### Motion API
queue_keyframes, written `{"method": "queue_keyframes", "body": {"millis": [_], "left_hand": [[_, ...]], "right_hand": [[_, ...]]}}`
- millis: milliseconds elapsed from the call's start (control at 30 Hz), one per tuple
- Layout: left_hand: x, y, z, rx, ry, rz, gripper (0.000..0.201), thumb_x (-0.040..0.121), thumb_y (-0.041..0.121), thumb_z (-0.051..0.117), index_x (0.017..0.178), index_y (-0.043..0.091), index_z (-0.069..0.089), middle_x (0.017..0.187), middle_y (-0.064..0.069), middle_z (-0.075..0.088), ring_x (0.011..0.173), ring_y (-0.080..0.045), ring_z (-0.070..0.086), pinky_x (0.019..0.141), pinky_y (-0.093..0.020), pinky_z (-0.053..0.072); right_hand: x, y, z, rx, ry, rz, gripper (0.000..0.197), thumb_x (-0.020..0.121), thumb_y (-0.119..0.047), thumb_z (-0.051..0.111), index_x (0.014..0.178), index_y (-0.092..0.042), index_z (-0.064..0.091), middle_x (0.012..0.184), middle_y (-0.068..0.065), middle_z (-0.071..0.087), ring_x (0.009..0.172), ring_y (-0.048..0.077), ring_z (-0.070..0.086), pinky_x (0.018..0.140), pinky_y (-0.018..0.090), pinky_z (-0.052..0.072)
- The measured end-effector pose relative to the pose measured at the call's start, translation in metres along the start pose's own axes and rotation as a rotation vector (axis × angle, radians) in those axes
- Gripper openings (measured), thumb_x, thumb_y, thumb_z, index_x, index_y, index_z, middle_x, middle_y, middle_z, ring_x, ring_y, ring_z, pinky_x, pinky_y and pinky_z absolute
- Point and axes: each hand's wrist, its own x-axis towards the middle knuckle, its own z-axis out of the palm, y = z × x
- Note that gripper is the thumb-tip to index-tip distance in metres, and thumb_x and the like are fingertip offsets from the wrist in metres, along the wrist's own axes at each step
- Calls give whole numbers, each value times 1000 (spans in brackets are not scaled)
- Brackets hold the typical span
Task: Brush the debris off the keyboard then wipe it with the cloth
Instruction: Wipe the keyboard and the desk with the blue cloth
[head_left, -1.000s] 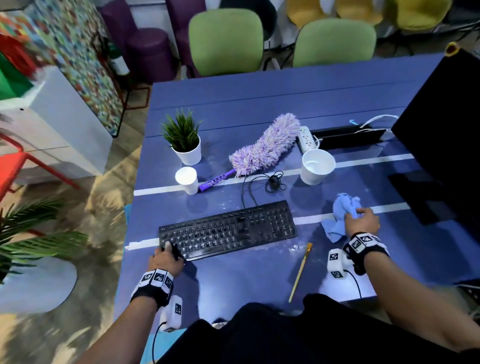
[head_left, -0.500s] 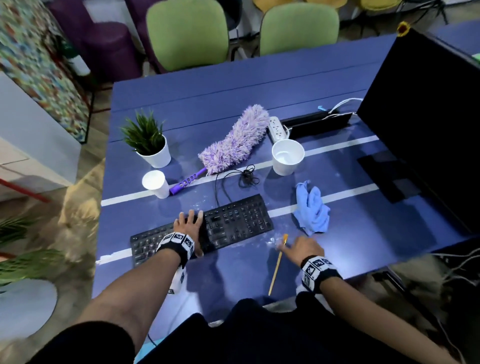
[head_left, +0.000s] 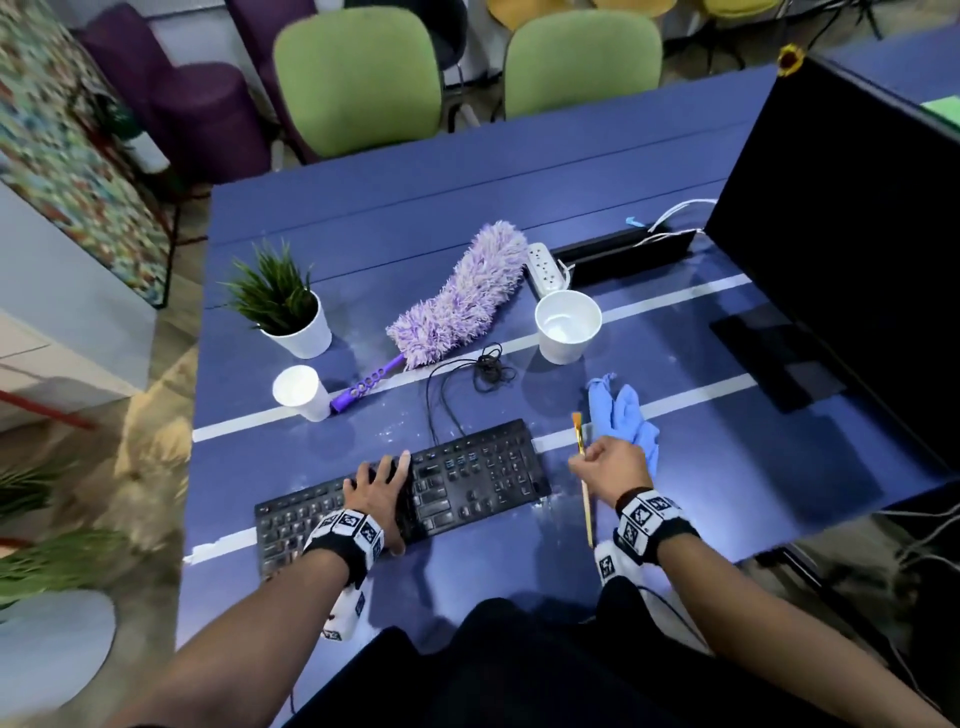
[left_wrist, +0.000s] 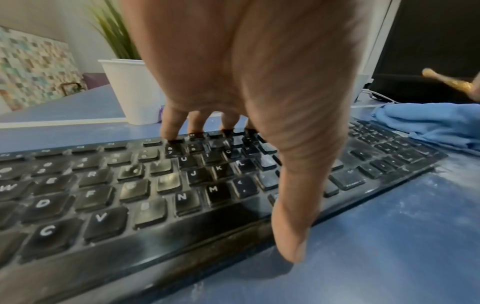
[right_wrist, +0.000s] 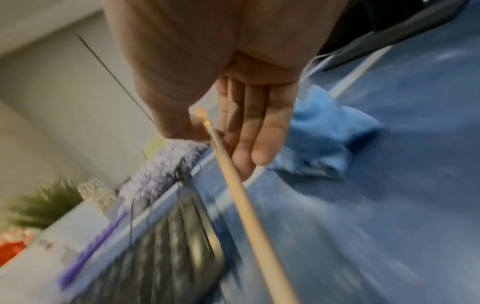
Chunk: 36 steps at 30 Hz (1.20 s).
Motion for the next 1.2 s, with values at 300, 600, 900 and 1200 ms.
{"method": "queue_keyframes", "body": {"millis": [300,600,900,1200], "left_hand": [[3,-3,5,-42,20,17,151,51,46,91,154,28,-18,164,-1,0,149,-39,6,117,-56,23],[5,-7,8,-110,9,17,150,51,44,92,154,31,-17,165,3,-5,150,-37,0,119,-59,16],[3,-6,8,-123,19,17,147,54,45,89,153,31,-18,165,3,-6,151,-36,-2,121,-57,13],[-2,-4,6,-106,26,-1,145,55,44,88,153,30,-18,165,2,-5,151,-35,0,120,-55,16]], "right_hand": [[114,-90,-67,-222,217,-60,35,90,-26,57,126,-24,59,123,16,62,115,37,57,92,39,46],[152,-129,-78,-605,112,-164,36,86,-16,57,122,-15,60,122,13,64,113,33,61,93,42,48],[130,-63,-65,202,435,-99,68,81,-31,69,141,-21,38,140,12,49,128,31,48,105,44,41],[65,53,19,-333,83,38,79,74,-45,70,143,-29,33,139,11,45,127,35,41,99,44,44]]}}
